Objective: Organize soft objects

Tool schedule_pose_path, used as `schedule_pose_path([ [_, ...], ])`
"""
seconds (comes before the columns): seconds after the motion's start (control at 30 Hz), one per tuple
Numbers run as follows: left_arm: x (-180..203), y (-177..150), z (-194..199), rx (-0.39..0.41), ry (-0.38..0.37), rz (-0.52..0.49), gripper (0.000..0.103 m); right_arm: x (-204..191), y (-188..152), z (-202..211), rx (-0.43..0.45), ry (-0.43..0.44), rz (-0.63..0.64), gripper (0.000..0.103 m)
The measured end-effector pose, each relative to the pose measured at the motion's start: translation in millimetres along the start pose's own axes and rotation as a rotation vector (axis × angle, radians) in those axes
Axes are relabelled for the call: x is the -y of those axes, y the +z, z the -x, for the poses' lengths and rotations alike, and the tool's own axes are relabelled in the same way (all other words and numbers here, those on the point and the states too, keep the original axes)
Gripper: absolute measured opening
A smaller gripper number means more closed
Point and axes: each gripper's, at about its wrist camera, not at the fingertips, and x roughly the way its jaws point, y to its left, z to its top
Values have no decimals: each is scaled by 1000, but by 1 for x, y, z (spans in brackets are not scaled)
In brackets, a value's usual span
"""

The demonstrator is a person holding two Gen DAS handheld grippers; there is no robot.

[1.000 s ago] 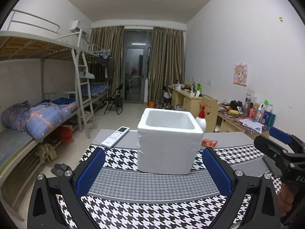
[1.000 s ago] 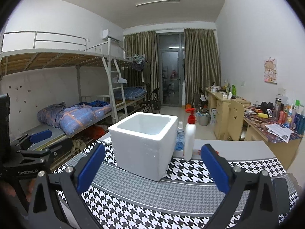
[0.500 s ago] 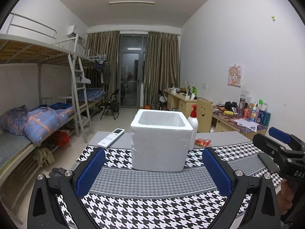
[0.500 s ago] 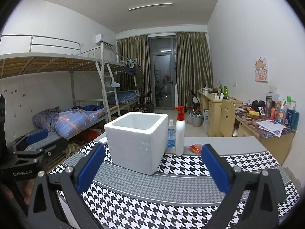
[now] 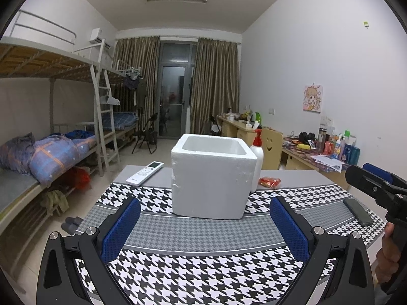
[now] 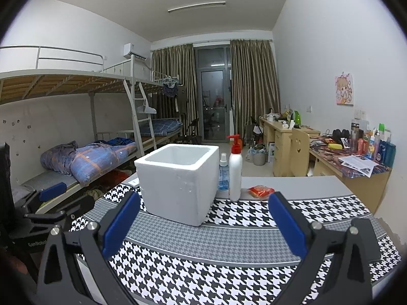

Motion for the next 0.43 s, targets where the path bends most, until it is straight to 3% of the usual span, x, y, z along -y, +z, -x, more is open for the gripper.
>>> schedule_pose_path([
  [0.43,3,-3,-1,-11,-9,-10,102,3,-20,-1,-8,-29,16,102],
])
